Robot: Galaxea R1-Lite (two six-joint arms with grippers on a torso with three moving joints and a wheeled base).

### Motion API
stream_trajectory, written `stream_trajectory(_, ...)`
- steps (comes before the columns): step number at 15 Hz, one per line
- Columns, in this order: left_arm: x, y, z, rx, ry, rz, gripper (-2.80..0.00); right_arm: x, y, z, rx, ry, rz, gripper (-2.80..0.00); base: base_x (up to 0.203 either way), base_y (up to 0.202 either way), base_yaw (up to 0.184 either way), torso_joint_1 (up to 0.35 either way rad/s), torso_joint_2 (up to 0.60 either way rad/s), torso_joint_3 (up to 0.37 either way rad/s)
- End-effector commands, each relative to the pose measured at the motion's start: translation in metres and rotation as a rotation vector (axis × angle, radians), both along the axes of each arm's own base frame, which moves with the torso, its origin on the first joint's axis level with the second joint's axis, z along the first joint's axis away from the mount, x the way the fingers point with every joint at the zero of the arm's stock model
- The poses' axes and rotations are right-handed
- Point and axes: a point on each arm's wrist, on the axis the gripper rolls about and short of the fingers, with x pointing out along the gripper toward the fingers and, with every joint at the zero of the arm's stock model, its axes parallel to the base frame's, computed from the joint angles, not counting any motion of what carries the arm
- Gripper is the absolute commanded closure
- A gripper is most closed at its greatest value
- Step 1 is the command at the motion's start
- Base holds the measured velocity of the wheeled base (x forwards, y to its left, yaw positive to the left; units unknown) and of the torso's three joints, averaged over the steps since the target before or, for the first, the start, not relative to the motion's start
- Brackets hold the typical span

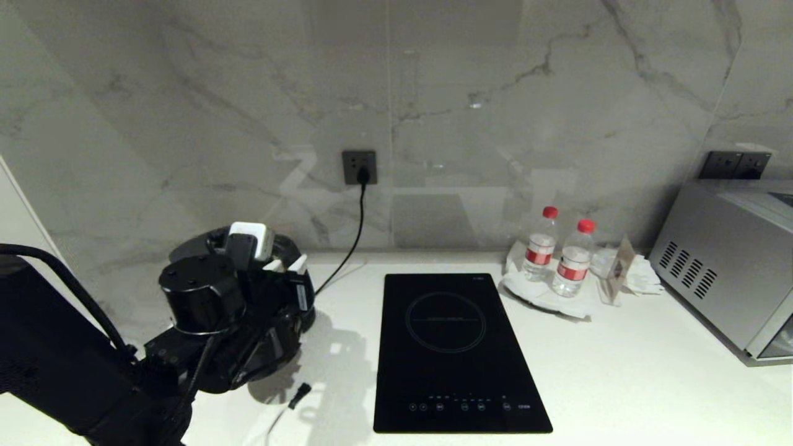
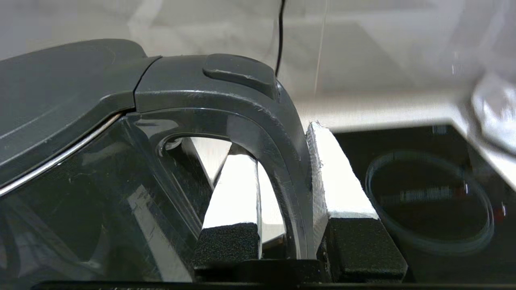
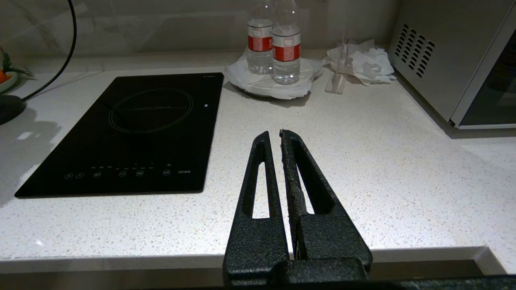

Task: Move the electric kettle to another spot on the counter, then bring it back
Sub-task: Place it on the power base

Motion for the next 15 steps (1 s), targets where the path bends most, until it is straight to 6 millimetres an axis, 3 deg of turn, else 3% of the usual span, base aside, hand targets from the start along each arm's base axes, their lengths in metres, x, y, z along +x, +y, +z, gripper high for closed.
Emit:
stream_trajectory(1,0.022,-0.011,0.005,-0.016,-0.031,0.006,0.0,0.0,0.0,0.0,0.0,0.0,0.0,0.0,0.0,0.0,0.0,0.0,0.0,0.0)
stream_trajectory(5,0.057,-0.027,0.004,-0.014,-0.027,0.013,0.0,0.0,0.0,0.0,0.0,0.0,0.0,0.0,0.0,0.0,0.0,0.0,0.0,0.0)
stream_trajectory(10,0.102,-0.047,-0.022,0.005,0.007,0.026,0.0,0.0,0.0,0.0,0.0,0.0,0.0,0.0,0.0,0.0,0.0,0.0,0.0,0.0)
stream_trajectory(15,0.136,-0.049,-0.04,0.039,0.014,0.067,0.0,0.0,0.0,0.0,0.0,0.0,0.0,0.0,0.0,0.0,0.0,0.0,0.0,0.0)
